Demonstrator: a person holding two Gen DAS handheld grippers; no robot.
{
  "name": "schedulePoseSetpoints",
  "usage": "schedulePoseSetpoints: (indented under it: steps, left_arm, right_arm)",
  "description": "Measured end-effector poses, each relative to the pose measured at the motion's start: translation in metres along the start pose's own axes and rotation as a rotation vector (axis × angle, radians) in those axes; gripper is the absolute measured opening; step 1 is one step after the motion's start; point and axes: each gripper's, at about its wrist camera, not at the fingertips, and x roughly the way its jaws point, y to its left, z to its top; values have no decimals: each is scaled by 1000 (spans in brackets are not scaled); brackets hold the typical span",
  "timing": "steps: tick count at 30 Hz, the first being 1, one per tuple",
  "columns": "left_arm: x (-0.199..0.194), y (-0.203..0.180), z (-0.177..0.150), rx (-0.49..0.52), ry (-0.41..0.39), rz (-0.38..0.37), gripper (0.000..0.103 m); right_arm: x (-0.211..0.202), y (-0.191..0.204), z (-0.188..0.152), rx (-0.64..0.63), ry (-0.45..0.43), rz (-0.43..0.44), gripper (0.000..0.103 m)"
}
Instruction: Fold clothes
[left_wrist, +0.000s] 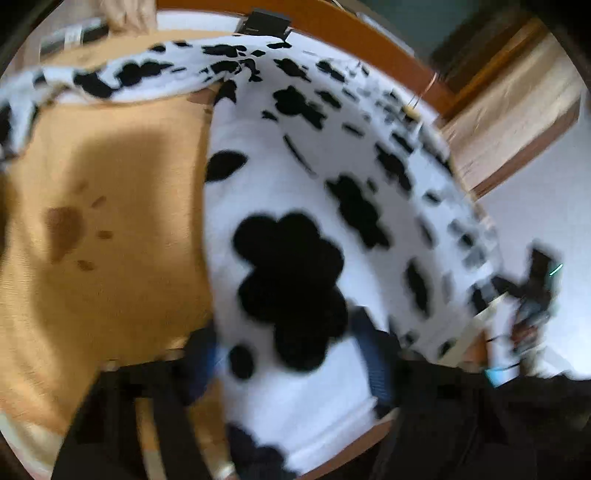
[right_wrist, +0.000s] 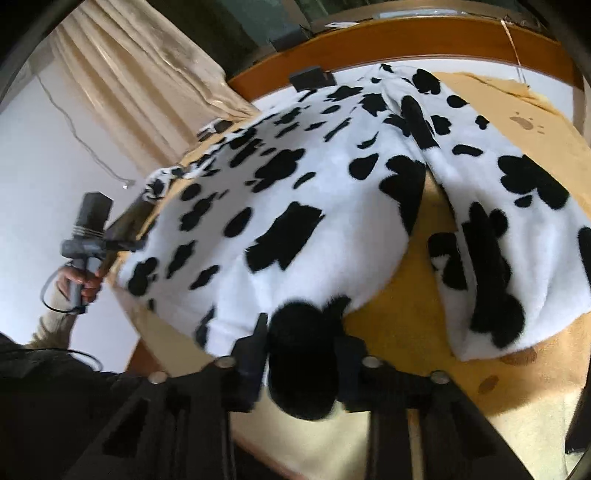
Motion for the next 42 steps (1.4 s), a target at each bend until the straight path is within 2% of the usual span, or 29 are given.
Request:
schedulePoseSetpoints:
  steps: [3, 6, 9, 10, 12, 13, 14, 16, 17, 19, 21, 26, 27, 28, 29, 30, 32, 35, 38, 42]
  left_arm:
    - [-7, -1, -17, 53, 18, 48, 52]
    - [-12, 2, -24, 52, 27, 59, 52]
    - [-12, 3, -20, 49, 42, 63, 53]
    - [-13, 3, -17, 48, 44, 72, 53]
    - [-19, 1, -9, 49, 36, 96, 57]
    - [-24, -1, -4, 50, 18, 106, 57]
    - [-33, -2, 3, 49, -11, 107, 59]
    - [-47, -6, 23, 27, -85, 82, 72]
    - [-54, -8, 33, 14, -123, 66, 82]
    - [-67, -12, 53, -12, -199, 36, 83]
    - [-69, -20, 76, -31, -248, -12, 84]
    - [-37, -57, 134, 9, -279, -125, 84]
    - [-26, -65, 144, 24, -274, -142, 84]
    - [-15, -74, 154, 39, -268, -159, 84]
    - [-4, -82, 165, 54, -262, -176, 85]
    - [7, -89, 174, 64, -252, -192, 85]
    - [32, -97, 186, 64, -208, -220, 85]
    - [69, -105, 201, 55, -135, -250, 85]
    - [91, -104, 208, 20, -75, -258, 85]
    - [97, -110, 226, 25, -71, -244, 85]
  right_arm:
    - [-8, -5, -9, 5, 24, -24, 23]
    - [-7, -15, -19, 40, 28, -14, 23]
    - [-22, -21, -16, 52, -43, -63, 24]
    - [-28, -23, -14, 55, -70, -83, 30]
    - [-40, -26, -11, 61, -125, -122, 58]
    - [-46, -28, -9, 63, -153, -142, 75]
    - [-52, -30, -8, 66, -180, -162, 78]
    - [-65, -33, -4, 71, -235, -201, 78]
    - [-68, -36, -2, 78, -251, -236, 78]
    - [-68, -43, 2, 96, -252, -321, 78]
    - [-55, -47, 2, 105, -216, -386, 78]
    - [-20, -38, 11, 30, -127, -539, 78]
    - [-15, -36, 14, 3, -105, -587, 78]
    - [-9, -35, 17, -24, -82, -634, 69]
    - [-7, -34, 20, -46, -66, -670, 52]
    - [-7, -34, 23, -66, -54, -699, 45]
    - [-6, -33, 28, -104, -32, -756, 21]
    - [-26, -31, 48, -168, -90, -906, 17]
    - [-60, -33, 76, -226, -201, -1133, 16]
    - [-84, -46, 99, -252, -313, -1334, 16]
